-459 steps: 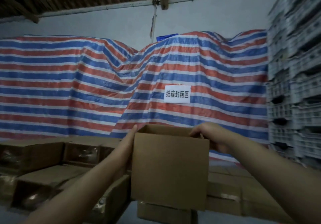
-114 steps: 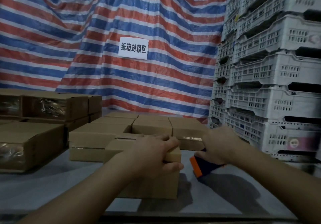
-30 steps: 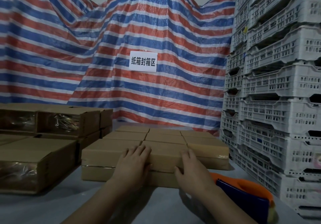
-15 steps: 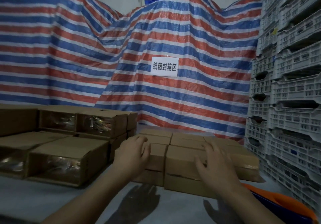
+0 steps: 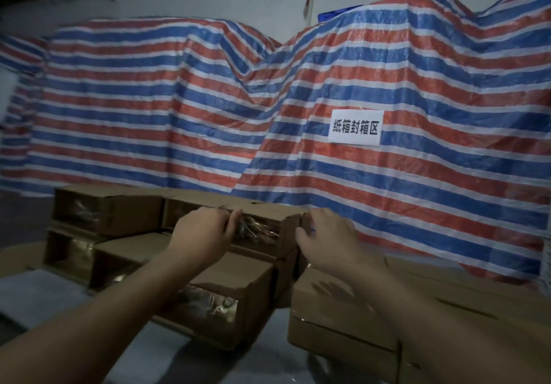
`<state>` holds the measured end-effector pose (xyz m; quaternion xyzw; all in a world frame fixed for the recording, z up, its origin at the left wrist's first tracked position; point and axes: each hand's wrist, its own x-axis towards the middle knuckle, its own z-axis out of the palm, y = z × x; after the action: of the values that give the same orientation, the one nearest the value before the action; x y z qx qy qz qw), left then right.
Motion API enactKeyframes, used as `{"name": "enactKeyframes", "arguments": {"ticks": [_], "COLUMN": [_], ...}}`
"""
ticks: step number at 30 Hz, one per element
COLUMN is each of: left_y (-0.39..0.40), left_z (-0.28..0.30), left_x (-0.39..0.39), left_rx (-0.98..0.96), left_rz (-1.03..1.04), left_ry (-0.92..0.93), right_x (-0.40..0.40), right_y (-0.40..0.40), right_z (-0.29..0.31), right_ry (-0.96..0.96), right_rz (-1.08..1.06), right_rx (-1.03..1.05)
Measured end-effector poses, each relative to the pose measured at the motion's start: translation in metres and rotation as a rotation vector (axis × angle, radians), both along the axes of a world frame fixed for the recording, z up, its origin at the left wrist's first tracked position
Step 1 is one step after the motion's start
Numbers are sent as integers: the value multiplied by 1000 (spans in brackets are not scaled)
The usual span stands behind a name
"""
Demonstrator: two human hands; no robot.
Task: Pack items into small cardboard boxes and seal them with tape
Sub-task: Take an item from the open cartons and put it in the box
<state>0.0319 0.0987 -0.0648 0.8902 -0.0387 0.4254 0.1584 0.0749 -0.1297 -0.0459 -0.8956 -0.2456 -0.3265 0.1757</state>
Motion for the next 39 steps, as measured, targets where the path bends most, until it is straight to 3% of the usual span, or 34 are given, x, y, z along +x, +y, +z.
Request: {"name": "enactKeyframes", "arguments": {"ticks": [5,13,20,23,27,34,39], "left_y": [74,210,299,322,334,338,335], "left_z": [7,11,3,-1,-8,-23,-15], "left_x": [32,61,78,80,84,74,68], "left_rx": [1,-92,-112,-113,-141,-214,-246], "left_rz": [133,385,465,482,571,445,463], "left_ry": [-24,-79,-235,-240,-166,-145,-175], "right_x": [51,106,116,118,118,105,88], "right_y": [79,231,367,407,432,438,428], "right_z": [21,28,17,9,-6,-18,-4], "right_ry": [-9,59,253,223,106,-15,-103], "right_rz": [-26,174,490,487,415,311,260], "right_rx": [-203,-300,-147,-202,-191,-48,-114]}}
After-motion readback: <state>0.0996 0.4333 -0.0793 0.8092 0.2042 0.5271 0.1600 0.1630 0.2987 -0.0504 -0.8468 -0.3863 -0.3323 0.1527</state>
